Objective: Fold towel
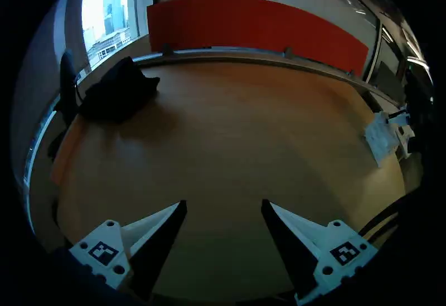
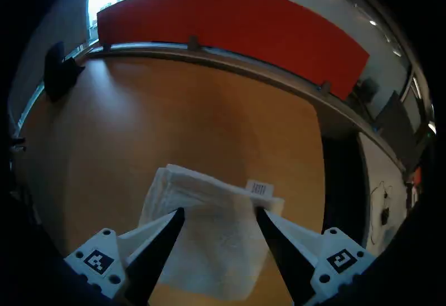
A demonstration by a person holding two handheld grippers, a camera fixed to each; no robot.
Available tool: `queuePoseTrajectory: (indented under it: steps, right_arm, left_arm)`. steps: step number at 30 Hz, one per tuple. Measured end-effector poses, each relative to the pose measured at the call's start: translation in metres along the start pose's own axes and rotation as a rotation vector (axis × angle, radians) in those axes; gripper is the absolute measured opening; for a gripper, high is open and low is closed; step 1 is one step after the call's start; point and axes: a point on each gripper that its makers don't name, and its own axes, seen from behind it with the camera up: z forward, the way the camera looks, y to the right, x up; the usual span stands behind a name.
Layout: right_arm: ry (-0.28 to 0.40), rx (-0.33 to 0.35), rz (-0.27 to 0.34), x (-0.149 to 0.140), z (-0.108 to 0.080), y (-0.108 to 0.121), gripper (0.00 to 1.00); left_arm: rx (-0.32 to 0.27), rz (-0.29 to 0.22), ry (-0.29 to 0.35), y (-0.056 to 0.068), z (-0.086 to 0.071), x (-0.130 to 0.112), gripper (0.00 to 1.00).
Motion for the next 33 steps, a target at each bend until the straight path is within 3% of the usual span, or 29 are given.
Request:
queuePoseTrajectory:
  steps: [11,33]
  right_arm:
    - [-0.015,-0.002,-0.005,-0.001,0.008,0.001,1.00]
    - [0.054,-0.034,0.007,0.008,-0.018,-0.009,1.00]
  left_arm:
    - [0.013,-0.013,0.000,-0.005,-0.004,-0.003,1.00]
    - [-0.001,-0.011,0.025,-0.006,-0.003,0.005,1.00]
